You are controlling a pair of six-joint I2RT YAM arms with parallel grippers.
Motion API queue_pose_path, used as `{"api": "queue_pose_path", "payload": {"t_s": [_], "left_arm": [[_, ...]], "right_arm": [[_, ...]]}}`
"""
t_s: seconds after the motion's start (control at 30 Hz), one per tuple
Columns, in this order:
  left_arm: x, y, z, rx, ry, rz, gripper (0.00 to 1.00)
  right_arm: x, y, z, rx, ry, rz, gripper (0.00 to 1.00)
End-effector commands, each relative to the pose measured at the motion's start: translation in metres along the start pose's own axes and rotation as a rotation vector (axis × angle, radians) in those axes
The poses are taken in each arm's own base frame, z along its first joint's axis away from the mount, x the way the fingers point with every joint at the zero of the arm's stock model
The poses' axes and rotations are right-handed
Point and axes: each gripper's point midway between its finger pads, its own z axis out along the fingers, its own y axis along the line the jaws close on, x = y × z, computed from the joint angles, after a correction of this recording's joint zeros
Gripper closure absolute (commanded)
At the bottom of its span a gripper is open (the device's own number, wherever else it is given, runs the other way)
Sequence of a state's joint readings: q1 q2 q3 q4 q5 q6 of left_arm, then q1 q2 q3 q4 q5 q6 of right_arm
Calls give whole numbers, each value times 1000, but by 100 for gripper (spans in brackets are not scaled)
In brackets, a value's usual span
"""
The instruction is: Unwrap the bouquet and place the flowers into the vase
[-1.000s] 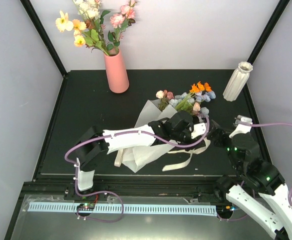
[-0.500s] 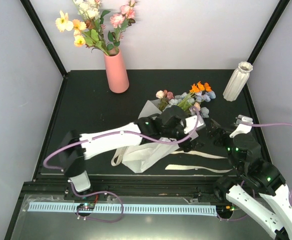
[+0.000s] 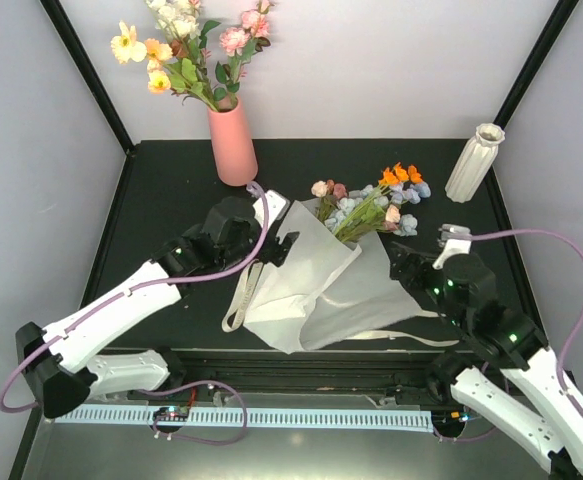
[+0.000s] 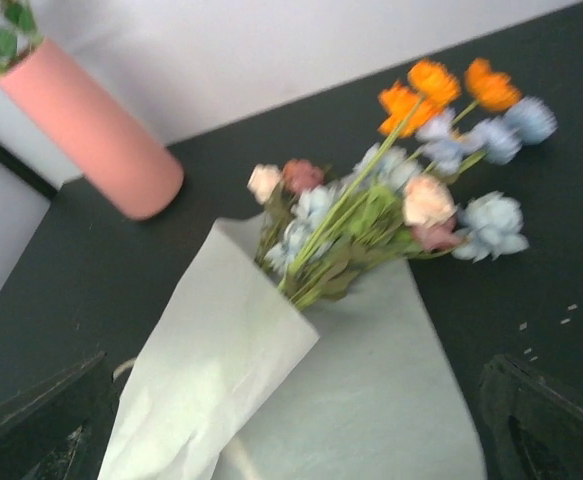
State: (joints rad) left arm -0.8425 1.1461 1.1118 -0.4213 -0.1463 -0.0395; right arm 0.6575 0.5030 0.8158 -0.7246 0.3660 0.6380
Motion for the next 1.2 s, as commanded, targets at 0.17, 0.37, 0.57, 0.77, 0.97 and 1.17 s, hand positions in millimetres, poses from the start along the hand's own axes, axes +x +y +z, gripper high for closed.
{"api": "queue_pose_path", "payload": {"t_s": [0.17,0.37,0.57,0.77,0.97,1.17], "left_arm": [[96,39,34,-86,334,-146,1],[131,13,62,56,475,-166,9],[117,-50,51,330,398,-57,11],[127,-80,49,375,422,46,11],[144,-91,62,326,460,95,13],[155,-98,79,321,477,110,23]], "right_arm": [[73,57,50,-187,395,-6,2],[118,47,73,-152,516,1,2],[161,23,83,-85,585,76,2],[169,-11,83,58,547,91,1],[153,-56,75,269,461,13,0],[143,-80,82,322,467,47,0]]}}
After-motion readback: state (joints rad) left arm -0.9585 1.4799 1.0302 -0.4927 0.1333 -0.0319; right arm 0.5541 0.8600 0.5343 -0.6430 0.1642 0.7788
